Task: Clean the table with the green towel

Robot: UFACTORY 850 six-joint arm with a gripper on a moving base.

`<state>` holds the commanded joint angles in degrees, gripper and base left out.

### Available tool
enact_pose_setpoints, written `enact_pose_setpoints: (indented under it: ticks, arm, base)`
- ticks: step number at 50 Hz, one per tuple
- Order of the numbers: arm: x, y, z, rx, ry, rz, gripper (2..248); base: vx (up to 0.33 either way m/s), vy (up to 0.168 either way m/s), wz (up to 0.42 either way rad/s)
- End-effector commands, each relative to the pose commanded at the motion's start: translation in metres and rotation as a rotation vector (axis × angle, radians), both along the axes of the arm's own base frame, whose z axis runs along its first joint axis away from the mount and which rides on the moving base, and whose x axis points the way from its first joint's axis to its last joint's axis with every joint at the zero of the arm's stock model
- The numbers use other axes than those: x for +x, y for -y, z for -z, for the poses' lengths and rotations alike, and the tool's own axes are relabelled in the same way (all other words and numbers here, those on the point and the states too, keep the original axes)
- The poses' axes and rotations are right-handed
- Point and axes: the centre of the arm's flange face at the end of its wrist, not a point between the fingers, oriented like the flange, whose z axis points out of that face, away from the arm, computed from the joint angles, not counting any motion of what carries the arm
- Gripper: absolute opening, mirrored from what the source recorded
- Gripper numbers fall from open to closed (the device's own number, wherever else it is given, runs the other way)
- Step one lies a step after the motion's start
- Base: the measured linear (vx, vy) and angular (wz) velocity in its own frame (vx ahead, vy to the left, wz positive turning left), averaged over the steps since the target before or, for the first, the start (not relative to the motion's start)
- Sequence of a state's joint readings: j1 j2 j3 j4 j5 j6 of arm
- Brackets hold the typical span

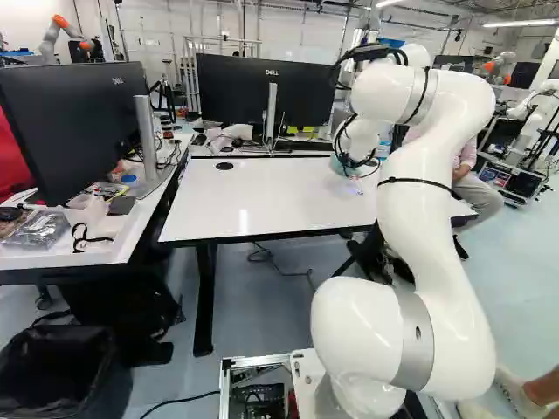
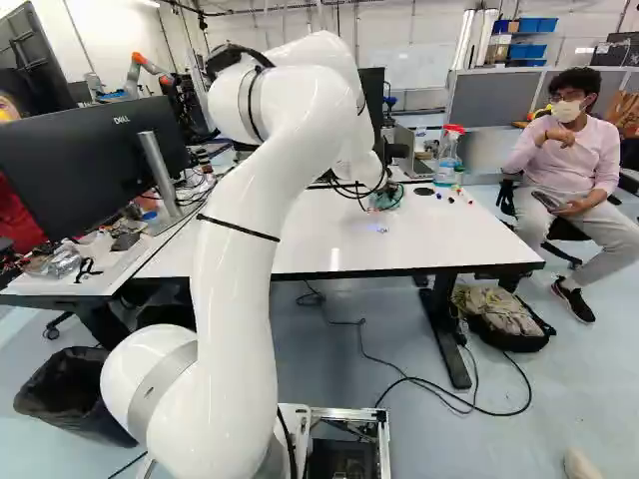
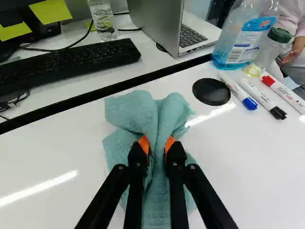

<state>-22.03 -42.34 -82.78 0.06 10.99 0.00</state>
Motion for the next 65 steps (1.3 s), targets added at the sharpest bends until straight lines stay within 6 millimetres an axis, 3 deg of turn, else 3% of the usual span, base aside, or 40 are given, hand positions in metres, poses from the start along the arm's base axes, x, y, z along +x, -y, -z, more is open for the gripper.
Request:
enact_pose_setpoints:
  ticks: [15,37,54,65]
  arm:
    - [-0.019,-0.017,-0.004,0.009,-0.022,-0.013,54]
    - [-0.025,-0.055,-0.007,0.014,-0.039,-0.061,54]
    - [-0.020,-0.083,-0.007,0.014,-0.042,-0.102,54]
    - [-0.003,-0.085,-0.005,0.010,-0.028,-0.112,54]
  base:
    - [0.000,0.000,0.000]
    - [0.000,0.000,0.000]
    - [0.000,0.000,0.000]
    - [0.000,0.000,0.000]
